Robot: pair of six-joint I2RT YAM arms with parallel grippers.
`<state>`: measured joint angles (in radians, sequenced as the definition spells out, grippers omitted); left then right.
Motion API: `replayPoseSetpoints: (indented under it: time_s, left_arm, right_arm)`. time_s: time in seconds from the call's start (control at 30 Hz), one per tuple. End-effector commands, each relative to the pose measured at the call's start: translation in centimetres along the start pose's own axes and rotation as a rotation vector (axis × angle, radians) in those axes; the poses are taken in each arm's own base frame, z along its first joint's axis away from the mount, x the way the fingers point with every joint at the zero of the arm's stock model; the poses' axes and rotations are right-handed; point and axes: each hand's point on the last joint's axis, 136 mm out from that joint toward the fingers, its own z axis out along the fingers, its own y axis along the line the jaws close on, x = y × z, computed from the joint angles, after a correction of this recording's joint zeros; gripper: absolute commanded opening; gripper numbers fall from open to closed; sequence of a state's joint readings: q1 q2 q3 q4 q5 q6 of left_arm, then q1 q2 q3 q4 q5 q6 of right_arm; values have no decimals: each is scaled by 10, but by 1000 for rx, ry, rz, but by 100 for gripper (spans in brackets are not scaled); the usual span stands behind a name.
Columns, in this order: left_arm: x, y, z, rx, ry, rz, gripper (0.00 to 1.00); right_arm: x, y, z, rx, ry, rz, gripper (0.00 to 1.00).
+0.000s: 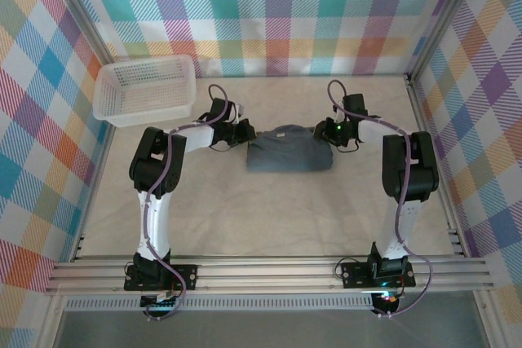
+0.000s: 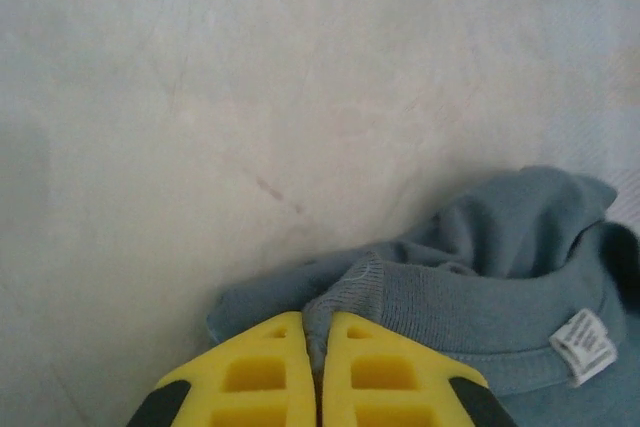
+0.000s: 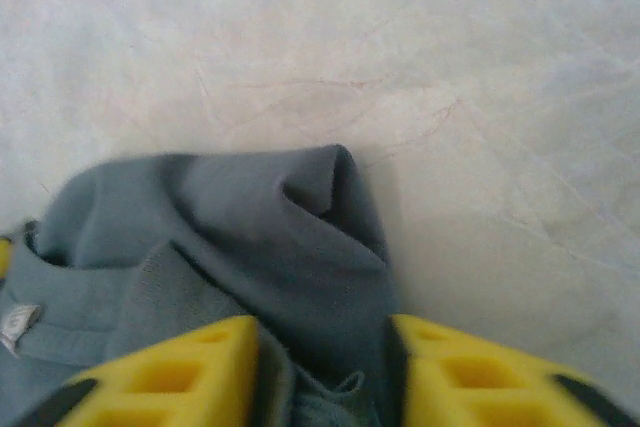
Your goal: Fold the inside-out t-shirt
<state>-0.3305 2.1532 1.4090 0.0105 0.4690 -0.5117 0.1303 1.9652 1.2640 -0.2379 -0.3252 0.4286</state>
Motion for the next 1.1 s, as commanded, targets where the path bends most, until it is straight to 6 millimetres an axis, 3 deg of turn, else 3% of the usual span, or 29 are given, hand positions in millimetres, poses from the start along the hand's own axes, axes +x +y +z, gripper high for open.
replayPoseSetpoints:
  time_s: [0.0,0.1,0.23,0.3,0.37,0.5,0.63,0.73,0.8,0.9,0.97,1.07]
  left_arm:
    - [-24,-12,-13,28,-65,11,28]
    - [-35,-34,-36,76,-79,24,46]
    - [-30,-52,-74,43,-82,71,52]
    - [-16,-49,-86,-3,-77,80,55]
    - [1,-40,-92,-55,-65,73,56]
    - [26,-21,-91,-99,-52,40,63]
    - [42,-11,-81,-112,-17,11,66]
    - [53,-22,-68,-69,19,-18,66]
    - [62,-28,-55,-71,50,-40,64]
    - [88,-40,-24,-59,131,-60,54]
    - [103,-59,-5,-7,152,-70,44]
    - [122,-89,23,34,160,-90,39]
  right_arm:
    - [-20,19,-25,-16,-35,-29,52]
    - [-28,32,-62,5,-97,-44,62]
    - [-10,47,-99,-16,-149,-46,71]
    - [13,54,-95,-48,-136,-45,72]
    - [37,54,-77,-40,-100,-67,75]
    - [65,24,-35,45,32,-10,73]
    - [56,30,-38,54,45,-28,73]
    - [37,54,-73,-35,10,29,74]
    - [28,56,-102,-55,-62,97,75]
    - [33,35,-133,-38,-142,258,77]
    - [47,16,-143,-23,-141,371,77]
    - [77,-17,-151,50,-117,567,77]
